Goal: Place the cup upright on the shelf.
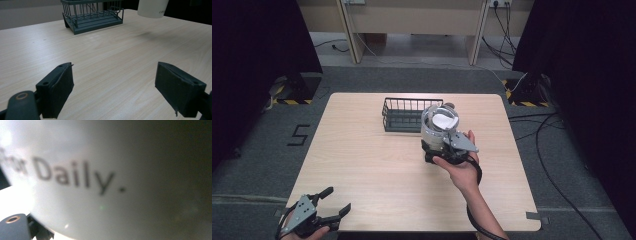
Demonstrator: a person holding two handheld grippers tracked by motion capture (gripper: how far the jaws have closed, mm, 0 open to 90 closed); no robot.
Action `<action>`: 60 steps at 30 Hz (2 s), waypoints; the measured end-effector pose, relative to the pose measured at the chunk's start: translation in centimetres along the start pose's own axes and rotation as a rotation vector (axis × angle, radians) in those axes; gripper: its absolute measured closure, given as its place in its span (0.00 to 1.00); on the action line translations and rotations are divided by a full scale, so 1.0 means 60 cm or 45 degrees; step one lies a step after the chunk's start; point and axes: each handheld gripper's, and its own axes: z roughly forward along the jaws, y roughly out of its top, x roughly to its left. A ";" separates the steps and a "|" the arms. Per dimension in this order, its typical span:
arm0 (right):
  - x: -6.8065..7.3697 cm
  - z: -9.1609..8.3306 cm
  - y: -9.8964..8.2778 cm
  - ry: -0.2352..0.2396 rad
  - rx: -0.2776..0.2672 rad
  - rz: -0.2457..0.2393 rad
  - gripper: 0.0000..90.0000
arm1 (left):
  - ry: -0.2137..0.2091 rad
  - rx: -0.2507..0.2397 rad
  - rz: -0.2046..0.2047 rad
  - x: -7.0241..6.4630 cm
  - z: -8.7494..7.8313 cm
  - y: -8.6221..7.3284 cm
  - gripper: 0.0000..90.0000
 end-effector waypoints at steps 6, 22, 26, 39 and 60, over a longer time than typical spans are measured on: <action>-0.008 0.025 0.019 -0.009 -0.002 0.011 0.11 | 0.000 -0.004 -0.005 0.001 0.000 0.000 0.16; -0.026 0.072 0.050 -0.048 0.000 0.037 0.11 | -0.001 -0.007 -0.006 0.002 -0.001 0.000 0.16; -0.029 0.078 0.056 -0.057 -0.005 0.034 0.11 | -0.002 -0.007 -0.007 0.002 -0.001 0.000 0.16; -0.039 0.106 0.083 -0.089 -0.009 0.040 0.11 | -0.003 -0.010 -0.014 0.002 -0.001 0.000 0.16; -0.045 0.158 0.122 -0.108 -0.008 0.029 0.11 | -0.004 -0.009 -0.025 0.004 0.000 -0.001 0.16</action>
